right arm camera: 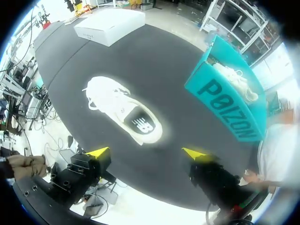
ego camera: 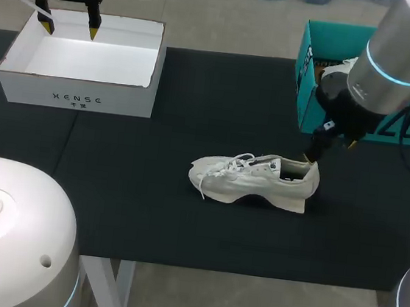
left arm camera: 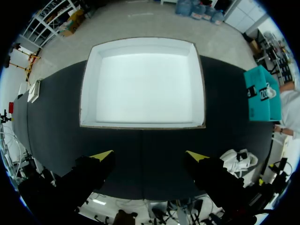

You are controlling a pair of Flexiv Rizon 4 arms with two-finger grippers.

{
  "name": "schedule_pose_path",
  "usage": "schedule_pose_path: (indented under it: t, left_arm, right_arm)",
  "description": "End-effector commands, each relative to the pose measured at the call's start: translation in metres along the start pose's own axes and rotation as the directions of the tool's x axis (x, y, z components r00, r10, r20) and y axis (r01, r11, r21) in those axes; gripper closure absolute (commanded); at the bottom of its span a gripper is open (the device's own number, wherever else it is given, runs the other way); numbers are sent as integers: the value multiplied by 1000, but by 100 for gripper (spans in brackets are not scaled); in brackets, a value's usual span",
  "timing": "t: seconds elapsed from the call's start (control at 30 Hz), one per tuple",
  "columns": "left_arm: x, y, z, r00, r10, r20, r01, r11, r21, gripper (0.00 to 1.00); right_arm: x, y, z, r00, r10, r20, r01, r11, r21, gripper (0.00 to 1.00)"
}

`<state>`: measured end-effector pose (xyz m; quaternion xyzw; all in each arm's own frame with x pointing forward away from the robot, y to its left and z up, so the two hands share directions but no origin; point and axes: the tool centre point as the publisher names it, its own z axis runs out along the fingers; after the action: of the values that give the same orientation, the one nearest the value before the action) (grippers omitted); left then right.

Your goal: Take the shoe out of the shoebox, open the shoe tongue, remove and reinsert the insole, then place the shoe into the shoebox

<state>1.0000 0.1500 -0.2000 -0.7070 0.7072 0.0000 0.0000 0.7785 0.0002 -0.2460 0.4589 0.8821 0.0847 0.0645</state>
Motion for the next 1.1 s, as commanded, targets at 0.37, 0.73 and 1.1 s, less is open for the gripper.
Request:
schedule_pose_path:
  t: [0.37,0.73,1.1]
  left_arm:
    - [0,0,0,1000,0,0,0,1000,0,0]
    - [0,0,0,1000,0,0,0,1000,0,0]
    - [0,0,0,1000,0,0,0,1000,0,0]
  right_arm:
    - [2,-7,1,964,-263,-33,260,963,-76,0]
    - [-13,-47,-4,513,-853,-93,729,490,-478,0]
    - [-13,-47,-4,513,-853,-93,729,490,-478,0]
